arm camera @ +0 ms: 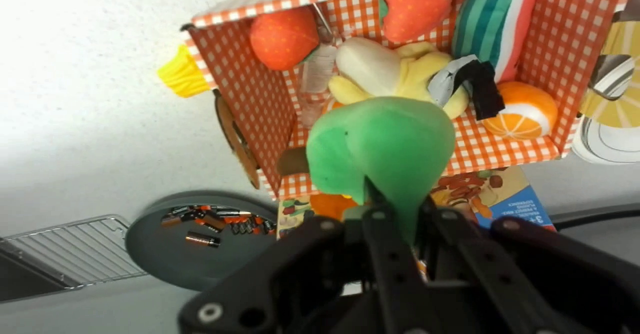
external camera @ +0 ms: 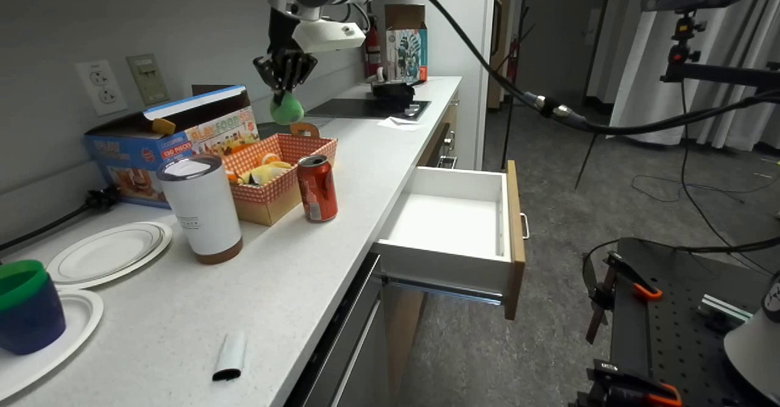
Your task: Pick up the green toy, put it in the drawer and close the drawer.
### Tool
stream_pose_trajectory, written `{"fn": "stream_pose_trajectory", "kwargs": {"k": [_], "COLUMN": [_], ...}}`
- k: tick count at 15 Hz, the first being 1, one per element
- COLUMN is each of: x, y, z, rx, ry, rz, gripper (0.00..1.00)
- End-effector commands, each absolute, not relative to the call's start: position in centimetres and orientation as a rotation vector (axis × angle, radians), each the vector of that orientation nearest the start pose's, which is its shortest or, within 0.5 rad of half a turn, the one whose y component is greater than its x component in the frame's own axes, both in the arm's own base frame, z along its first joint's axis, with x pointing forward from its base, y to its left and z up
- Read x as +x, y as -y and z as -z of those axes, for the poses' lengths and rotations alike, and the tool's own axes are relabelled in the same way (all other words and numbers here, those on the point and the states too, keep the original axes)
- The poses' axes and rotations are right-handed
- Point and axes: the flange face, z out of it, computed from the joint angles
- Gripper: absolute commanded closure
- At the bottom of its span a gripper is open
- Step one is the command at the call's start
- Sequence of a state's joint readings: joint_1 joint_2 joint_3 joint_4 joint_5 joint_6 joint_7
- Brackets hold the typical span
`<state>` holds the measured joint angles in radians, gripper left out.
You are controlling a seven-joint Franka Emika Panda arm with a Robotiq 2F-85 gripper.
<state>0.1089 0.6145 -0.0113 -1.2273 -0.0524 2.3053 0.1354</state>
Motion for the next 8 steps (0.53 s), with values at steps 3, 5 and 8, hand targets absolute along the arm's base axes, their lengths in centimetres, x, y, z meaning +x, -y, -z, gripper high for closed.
{"fn": "stream_pose_trajectory", "kwargs": {"k": [3,5,8], "x": [68.8,66.8,63.6], "y": [-6.0,-5.3,-4.1], "z": [-49.3,-48.6,-46.6], "rx": [-3.128,-3.112,-3.1], "ry": [-0.154,-0.242,-0.393], "rz": [0.562,0.538,0.495], "gripper": [0.97,0.97,0.97]}}
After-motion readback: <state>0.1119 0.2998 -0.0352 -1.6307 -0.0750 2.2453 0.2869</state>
